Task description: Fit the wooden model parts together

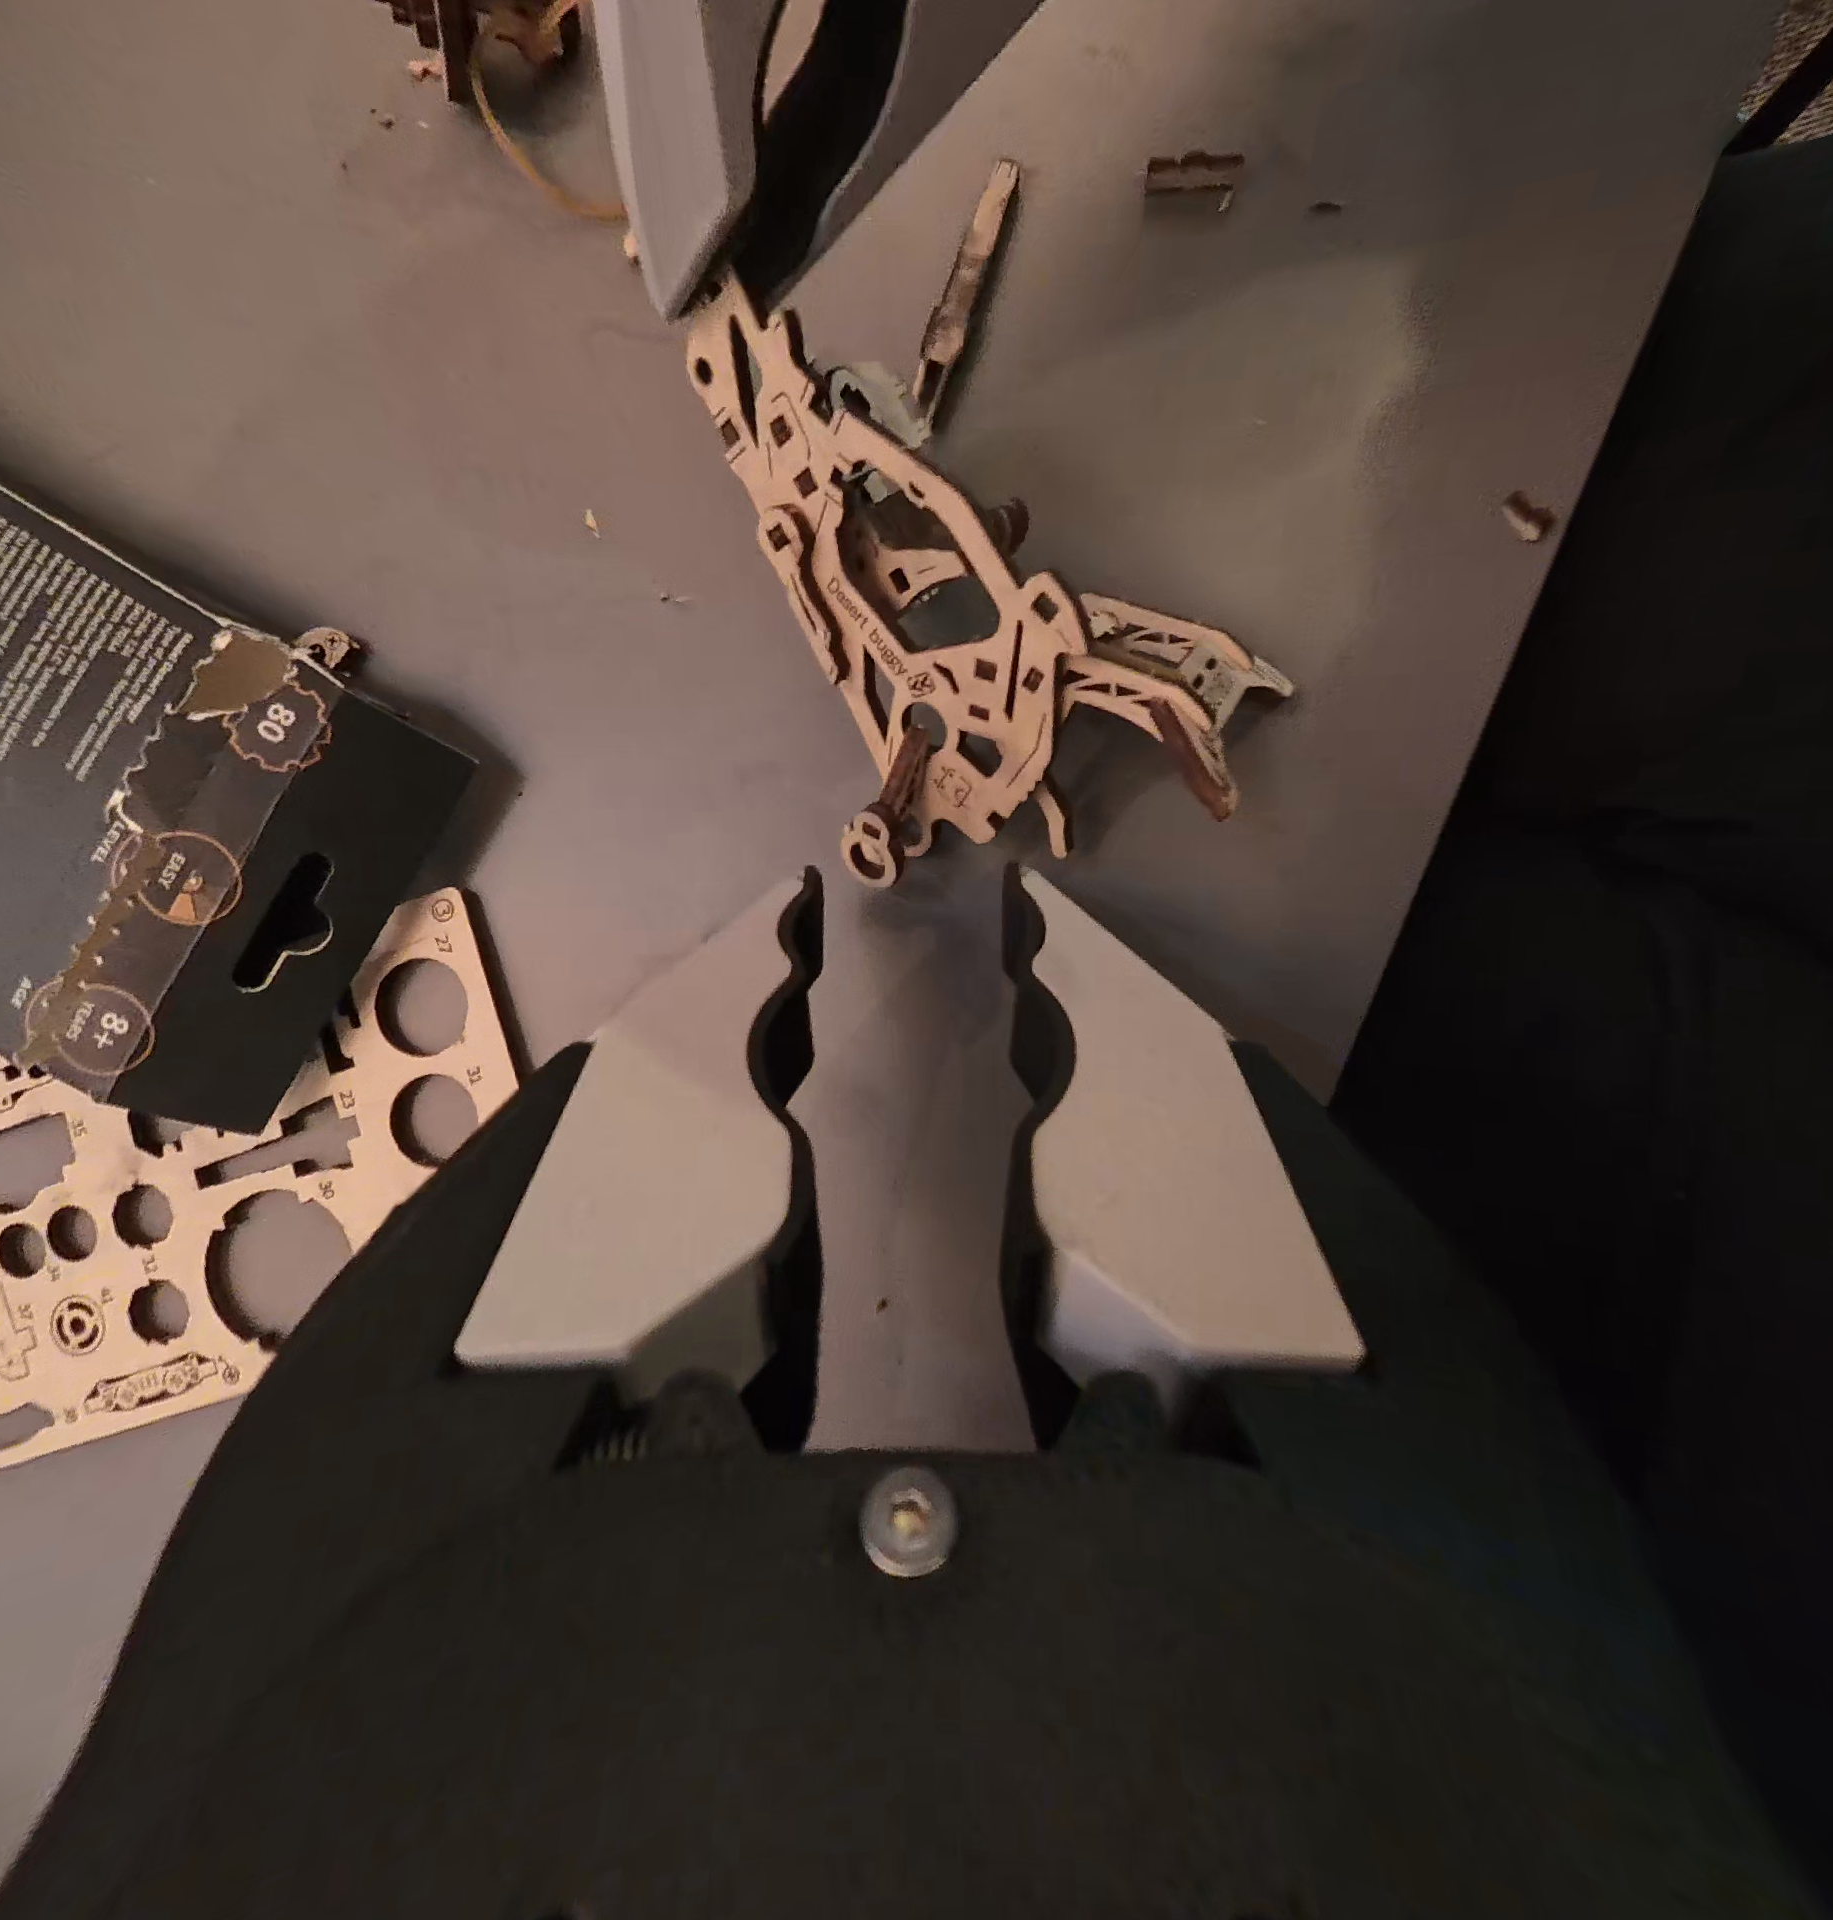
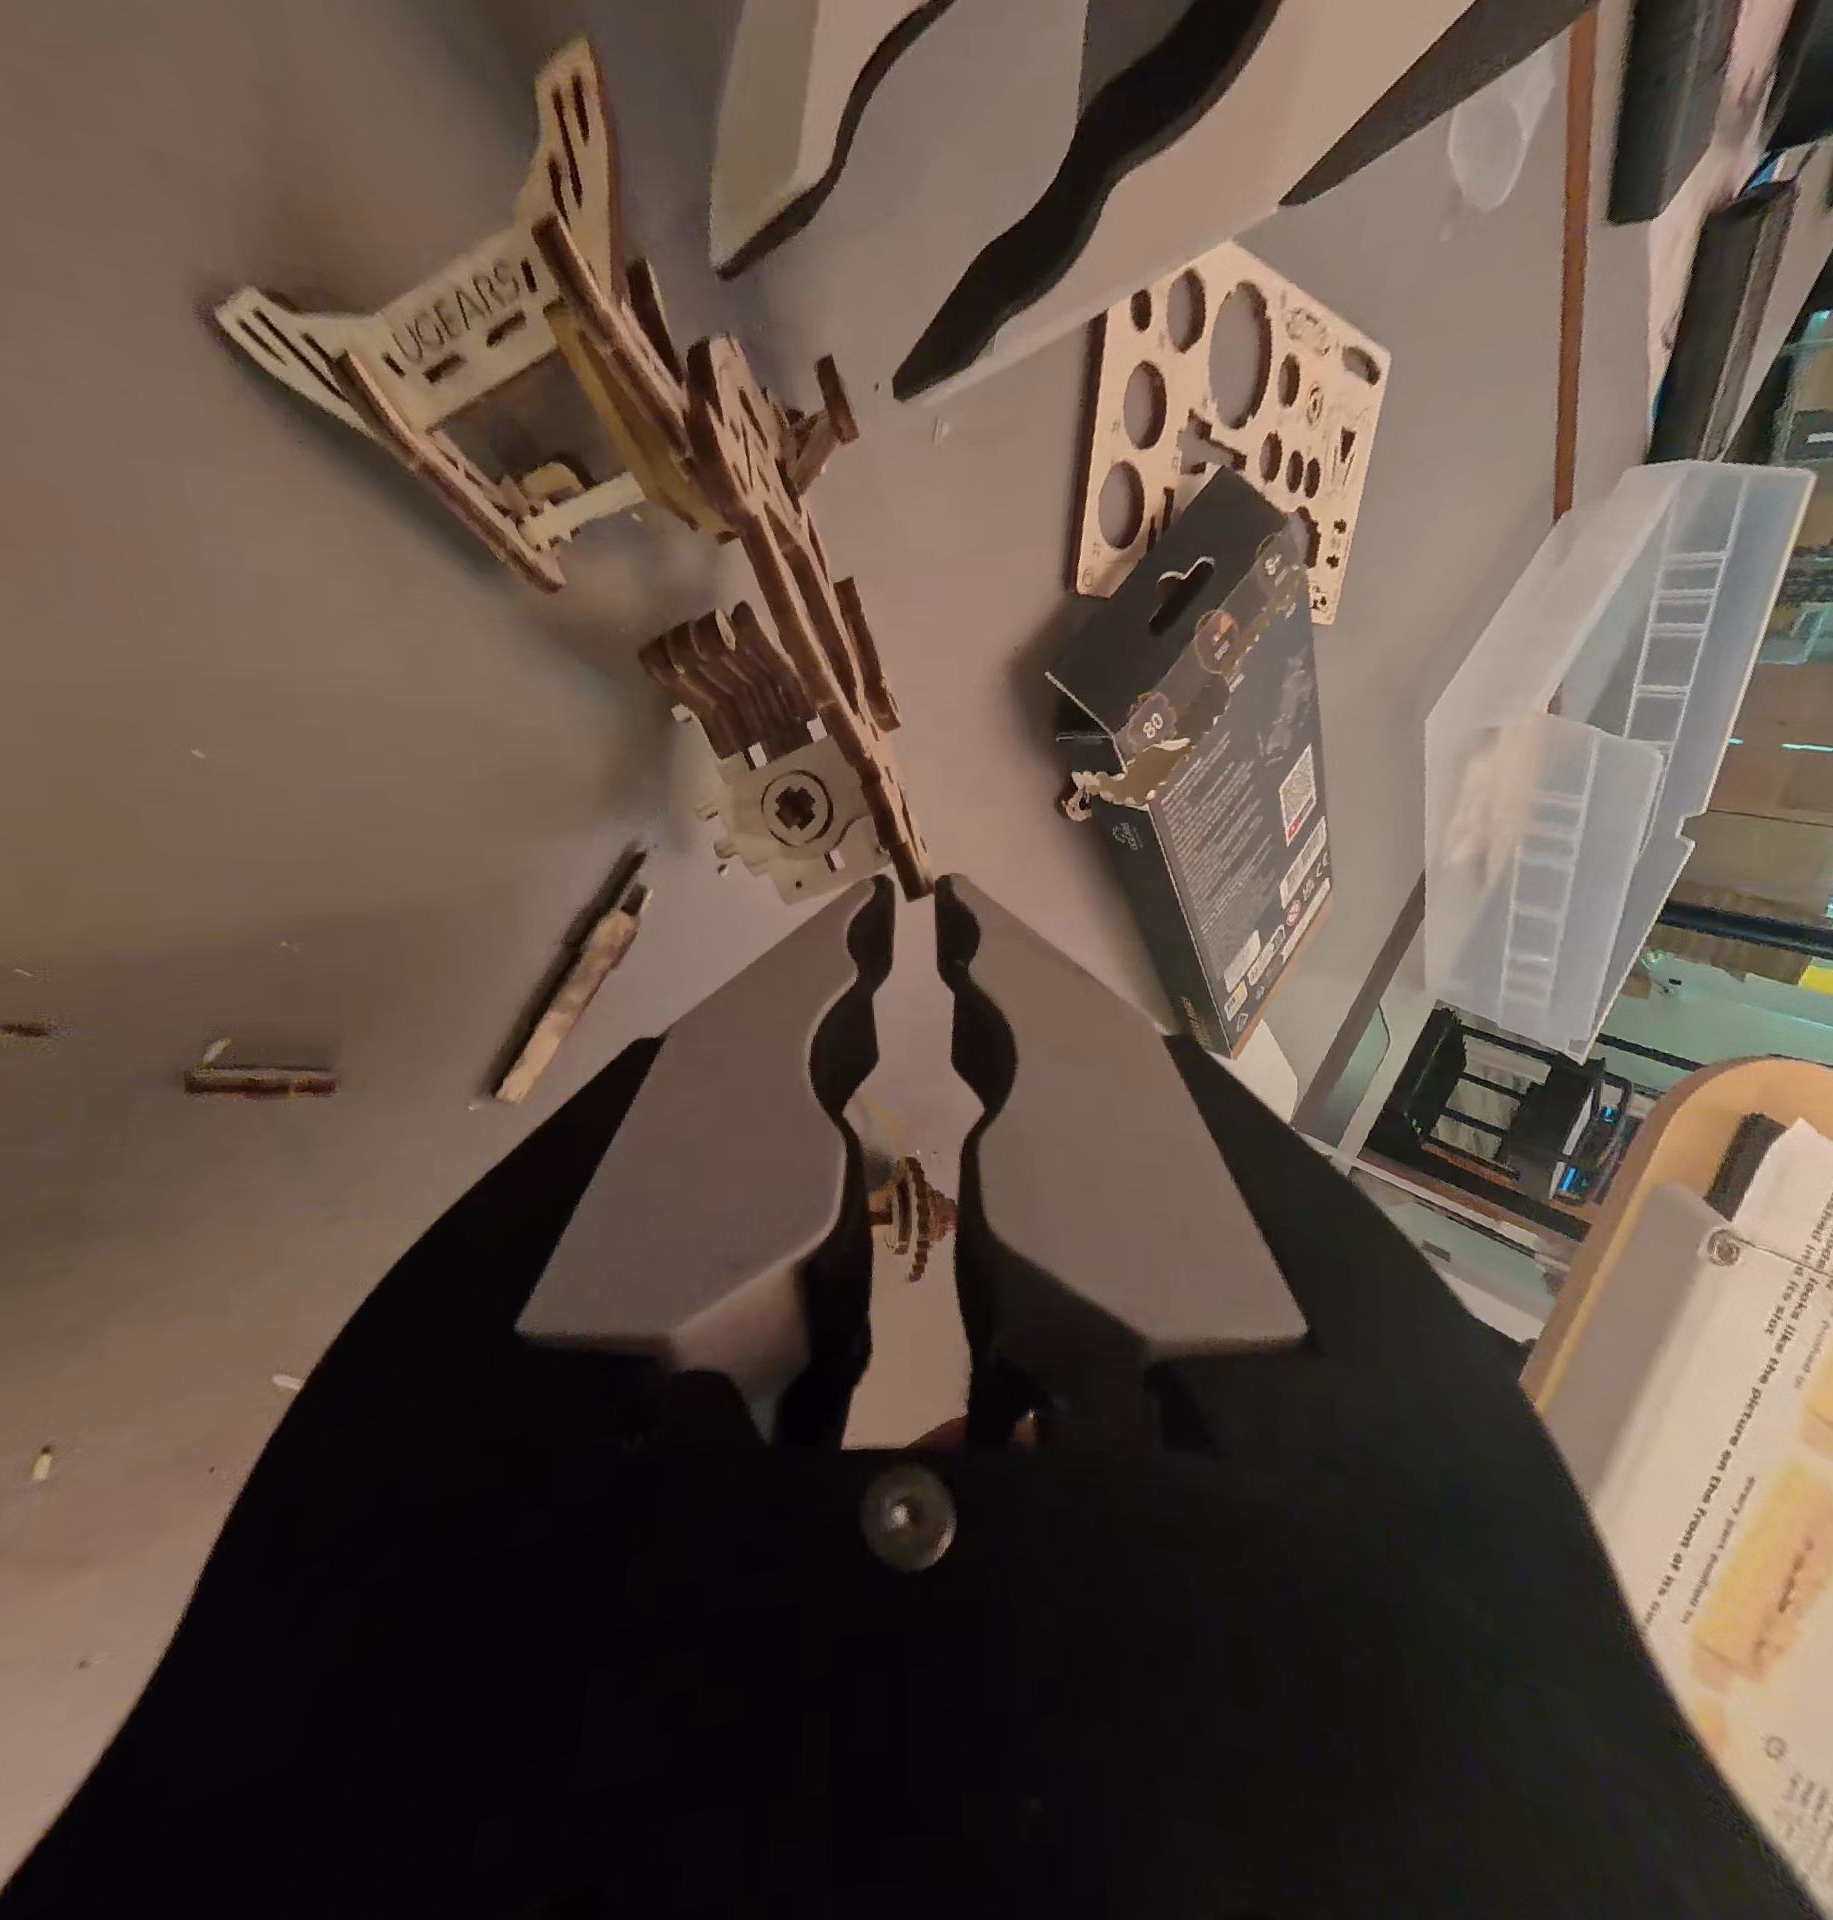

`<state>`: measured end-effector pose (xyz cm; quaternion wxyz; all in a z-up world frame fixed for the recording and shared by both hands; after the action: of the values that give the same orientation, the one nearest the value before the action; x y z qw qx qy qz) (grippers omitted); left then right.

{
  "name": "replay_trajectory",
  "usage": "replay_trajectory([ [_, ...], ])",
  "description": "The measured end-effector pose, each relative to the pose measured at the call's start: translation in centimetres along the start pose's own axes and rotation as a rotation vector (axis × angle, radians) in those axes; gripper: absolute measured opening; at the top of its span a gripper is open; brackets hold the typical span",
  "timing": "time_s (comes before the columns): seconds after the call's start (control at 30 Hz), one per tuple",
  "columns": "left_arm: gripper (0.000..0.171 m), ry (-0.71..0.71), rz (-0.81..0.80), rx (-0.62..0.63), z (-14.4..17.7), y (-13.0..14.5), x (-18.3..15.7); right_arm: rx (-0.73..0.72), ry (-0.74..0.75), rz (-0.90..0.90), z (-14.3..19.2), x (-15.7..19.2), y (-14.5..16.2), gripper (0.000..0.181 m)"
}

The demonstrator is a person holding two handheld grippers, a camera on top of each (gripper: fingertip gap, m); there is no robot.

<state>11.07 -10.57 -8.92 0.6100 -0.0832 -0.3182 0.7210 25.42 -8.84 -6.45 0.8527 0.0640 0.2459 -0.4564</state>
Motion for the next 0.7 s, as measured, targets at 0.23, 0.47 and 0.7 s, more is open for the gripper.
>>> replay_trajectory([
  [0.23, 0.029, 0.04, 0.009, -0.01, -0.1, 0.1, 0.0, -0.021, -0.089, -0.004, -0.4, -0.2, -0.2, 0.0],
  [0.47, 0.031, 0.065, 0.062, -0.034, 0.4, 0.3, 0.9, -0.095, -0.323, -0.226, -1.2, -0.5, 1.7, 0.0],
  [0.7, 0.033, 0.079, 0.096, -0.051, -0.1, 0.1, 1.3, -0.14, -0.509, -0.444, -2.6, -0.4, 4.2, 0.0],
])
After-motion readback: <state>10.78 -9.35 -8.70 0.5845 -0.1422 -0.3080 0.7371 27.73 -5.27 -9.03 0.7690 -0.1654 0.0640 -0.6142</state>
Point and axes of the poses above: each gripper's, where its closed fingertips meet, z back along the fingers, y out of its underside, x = y × z across the jaws, the point moved 7 cm from there along z, back along the fingers, and after that the axes turned 13 degrees about -y, right-handed, at the moved point
